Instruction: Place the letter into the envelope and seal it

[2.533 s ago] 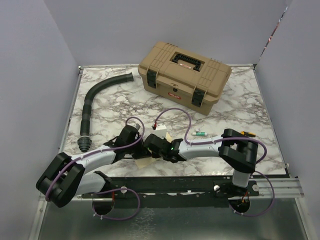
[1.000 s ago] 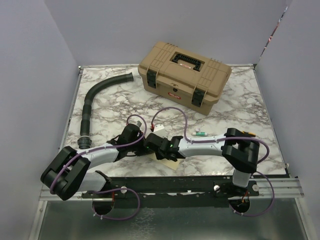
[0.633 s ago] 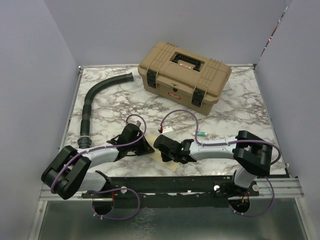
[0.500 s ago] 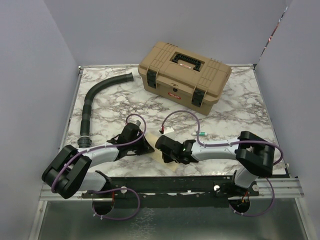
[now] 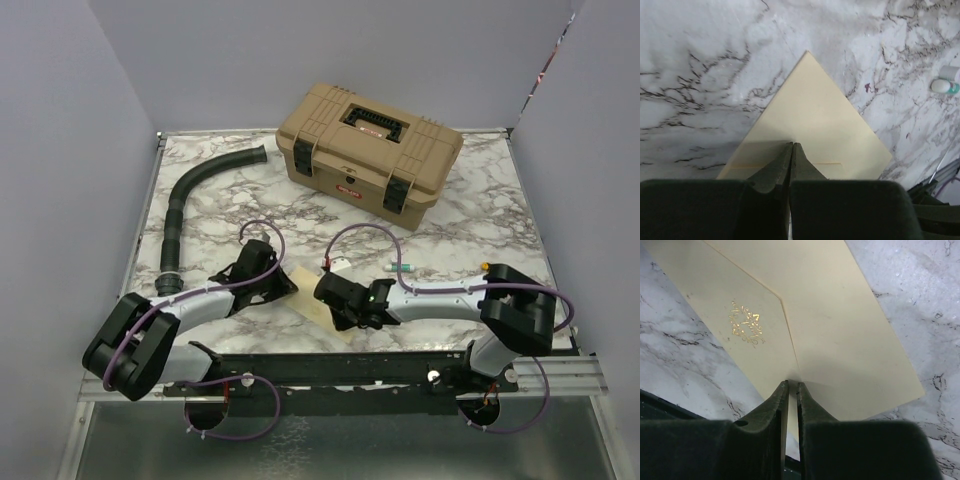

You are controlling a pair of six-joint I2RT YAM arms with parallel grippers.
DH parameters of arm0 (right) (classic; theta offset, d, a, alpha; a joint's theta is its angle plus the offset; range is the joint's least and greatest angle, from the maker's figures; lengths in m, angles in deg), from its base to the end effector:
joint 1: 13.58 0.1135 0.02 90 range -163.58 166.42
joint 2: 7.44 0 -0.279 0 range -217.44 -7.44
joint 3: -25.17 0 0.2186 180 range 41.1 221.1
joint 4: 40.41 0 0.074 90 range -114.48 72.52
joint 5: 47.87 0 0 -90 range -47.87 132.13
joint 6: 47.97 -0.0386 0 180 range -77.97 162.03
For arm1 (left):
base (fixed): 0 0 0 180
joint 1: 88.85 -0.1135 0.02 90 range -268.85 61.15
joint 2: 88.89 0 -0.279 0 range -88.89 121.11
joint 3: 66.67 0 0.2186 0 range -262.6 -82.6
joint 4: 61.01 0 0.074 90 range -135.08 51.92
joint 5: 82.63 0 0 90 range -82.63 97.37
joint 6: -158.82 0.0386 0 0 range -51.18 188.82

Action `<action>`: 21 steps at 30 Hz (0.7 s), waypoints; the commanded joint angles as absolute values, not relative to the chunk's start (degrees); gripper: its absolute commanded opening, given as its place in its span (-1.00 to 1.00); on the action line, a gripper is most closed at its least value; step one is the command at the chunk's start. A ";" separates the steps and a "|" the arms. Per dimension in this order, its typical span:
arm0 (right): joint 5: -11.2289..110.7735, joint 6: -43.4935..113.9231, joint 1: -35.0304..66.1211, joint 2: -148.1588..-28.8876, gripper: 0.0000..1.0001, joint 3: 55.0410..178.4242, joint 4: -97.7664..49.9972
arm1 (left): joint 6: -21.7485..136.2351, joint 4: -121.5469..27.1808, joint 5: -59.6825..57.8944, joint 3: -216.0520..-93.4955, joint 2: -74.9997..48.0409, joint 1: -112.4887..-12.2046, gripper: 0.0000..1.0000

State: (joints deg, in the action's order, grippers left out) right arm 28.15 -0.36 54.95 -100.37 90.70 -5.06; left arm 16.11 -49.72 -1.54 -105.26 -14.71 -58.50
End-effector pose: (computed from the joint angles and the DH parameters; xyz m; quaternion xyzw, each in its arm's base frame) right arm 0.1109 0.2566 0.1924 -0.1902 0.9461 0.1255 0.2300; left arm 0.1681 -0.1054 0.1729 -0.1518 0.9152 -0.2970 0.2264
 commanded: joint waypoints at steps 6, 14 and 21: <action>23.24 -0.43 55.16 -103.79 -0.72 95.57 2.65 | 22.60 -38.67 4.91 -107.78 -18.93 -60.11 -1.00; 19.16 4.35 55.16 -104.79 -0.71 106.83 0.05 | 24.43 -32.62 1.49 -111.24 -25.08 -60.19 -1.00; 23.08 10.28 55.15 -111.21 -0.70 111.64 -3.49 | 21.50 -32.43 3.55 -107.03 -24.80 -60.18 -1.00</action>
